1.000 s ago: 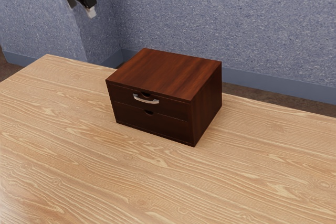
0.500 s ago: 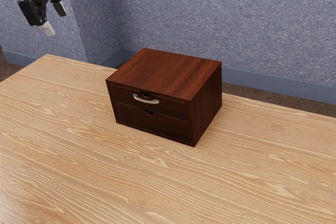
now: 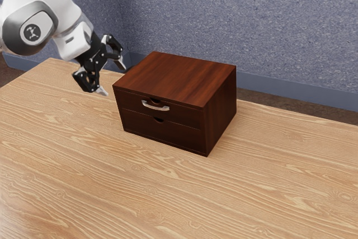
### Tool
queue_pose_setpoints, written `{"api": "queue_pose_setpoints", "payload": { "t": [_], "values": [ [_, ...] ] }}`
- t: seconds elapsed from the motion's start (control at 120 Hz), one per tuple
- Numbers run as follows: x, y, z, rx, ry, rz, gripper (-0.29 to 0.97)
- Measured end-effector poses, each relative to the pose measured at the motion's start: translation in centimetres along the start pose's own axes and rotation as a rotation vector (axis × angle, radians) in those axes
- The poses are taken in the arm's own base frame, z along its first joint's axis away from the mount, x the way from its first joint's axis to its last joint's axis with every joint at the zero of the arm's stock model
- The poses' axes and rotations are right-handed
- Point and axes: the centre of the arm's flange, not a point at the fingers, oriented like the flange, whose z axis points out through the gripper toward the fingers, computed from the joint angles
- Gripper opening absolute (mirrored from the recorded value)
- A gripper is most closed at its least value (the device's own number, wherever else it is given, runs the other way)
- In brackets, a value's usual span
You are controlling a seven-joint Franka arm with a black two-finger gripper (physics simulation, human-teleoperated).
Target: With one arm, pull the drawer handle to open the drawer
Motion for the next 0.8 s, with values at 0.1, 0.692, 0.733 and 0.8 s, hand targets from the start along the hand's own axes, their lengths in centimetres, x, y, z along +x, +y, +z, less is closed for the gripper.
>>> {"api": "queue_pose_setpoints", "payload": {
  "t": [0.1, 0.692, 0.733, 0.8],
  "values": [
    [0.7, -0.4, 0.5, 0.061, 0.005, 0.054, 0.65],
    [1.0, -1.1, 0.3, 0.168, 0.001, 0.204, 0.64],
    [0.9, -1.1, 0.3, 0.169, 0.001, 0.21, 0.64],
    [1.0, -1.2, 0.3, 0.171, 0.0, 0.219, 0.64]
  ]
}}
